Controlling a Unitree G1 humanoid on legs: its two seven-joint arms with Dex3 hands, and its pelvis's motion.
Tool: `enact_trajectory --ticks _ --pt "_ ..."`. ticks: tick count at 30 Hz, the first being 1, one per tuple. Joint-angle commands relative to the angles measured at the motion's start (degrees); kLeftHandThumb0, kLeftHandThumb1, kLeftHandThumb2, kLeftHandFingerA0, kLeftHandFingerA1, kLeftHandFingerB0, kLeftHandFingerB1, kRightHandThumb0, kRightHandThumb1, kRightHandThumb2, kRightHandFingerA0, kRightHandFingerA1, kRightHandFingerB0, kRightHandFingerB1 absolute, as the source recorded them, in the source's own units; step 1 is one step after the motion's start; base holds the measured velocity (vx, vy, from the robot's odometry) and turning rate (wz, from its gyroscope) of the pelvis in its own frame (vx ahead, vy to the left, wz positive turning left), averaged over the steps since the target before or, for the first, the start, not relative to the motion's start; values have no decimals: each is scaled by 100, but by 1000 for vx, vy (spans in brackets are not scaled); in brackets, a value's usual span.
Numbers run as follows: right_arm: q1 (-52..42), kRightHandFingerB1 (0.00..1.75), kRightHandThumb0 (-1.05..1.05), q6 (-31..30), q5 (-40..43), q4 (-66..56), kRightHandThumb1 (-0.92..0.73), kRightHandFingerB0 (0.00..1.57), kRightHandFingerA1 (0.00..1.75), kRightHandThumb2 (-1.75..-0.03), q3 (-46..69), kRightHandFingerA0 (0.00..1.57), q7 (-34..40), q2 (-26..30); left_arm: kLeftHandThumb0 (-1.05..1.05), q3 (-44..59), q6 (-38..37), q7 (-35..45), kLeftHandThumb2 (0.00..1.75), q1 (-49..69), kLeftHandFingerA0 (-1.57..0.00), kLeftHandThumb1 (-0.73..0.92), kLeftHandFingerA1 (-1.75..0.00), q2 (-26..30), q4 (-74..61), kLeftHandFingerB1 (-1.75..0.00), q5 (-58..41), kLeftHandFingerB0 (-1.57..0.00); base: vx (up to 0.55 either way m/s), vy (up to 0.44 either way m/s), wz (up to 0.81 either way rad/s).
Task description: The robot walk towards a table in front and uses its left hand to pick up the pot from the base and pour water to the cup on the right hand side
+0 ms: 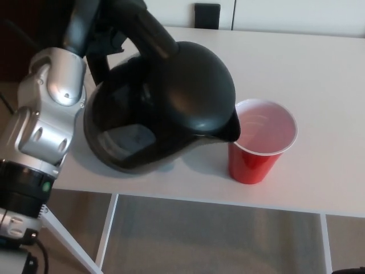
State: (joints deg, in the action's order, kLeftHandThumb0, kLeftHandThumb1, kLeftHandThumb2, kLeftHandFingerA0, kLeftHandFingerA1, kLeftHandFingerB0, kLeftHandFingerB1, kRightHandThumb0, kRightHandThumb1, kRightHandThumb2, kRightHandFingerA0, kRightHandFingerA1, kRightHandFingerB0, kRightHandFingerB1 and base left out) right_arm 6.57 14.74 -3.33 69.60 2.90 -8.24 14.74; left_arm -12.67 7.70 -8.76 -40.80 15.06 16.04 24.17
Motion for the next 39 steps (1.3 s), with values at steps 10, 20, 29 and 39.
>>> enact_trajectory --ticks 10,20,29,39 --pt "50 56 -68 -17 -213 9 -44 66 62 -56 -199 93 -103 180 -16 -166 -142 -353 65 -430 -93 78 -153 -31 3 -113 672 -76 0 0 0" --pt "68 55 -65 -104 -217 -70 -46 66 61 -54 -269 90 -229 199 -18 -124 -94 -321 65 -618 -96 78 -149 -79 48 -110 742 -76 0 0 0" --pt "93 55 -67 -93 -245 -64 -46 65 61 -54 -281 90 -264 196 -17 -78 19 -291 64 -753 -95 78 -146 -136 -22 -105 806 -77 0 0 0" --pt "127 54 -64 -97 -308 -56 -48 66 60 -55 -298 90 -253 210 -18 37 103 -248 65 -1057 -99 79 -145 -159 74 -110 777 -75 0 0 0"
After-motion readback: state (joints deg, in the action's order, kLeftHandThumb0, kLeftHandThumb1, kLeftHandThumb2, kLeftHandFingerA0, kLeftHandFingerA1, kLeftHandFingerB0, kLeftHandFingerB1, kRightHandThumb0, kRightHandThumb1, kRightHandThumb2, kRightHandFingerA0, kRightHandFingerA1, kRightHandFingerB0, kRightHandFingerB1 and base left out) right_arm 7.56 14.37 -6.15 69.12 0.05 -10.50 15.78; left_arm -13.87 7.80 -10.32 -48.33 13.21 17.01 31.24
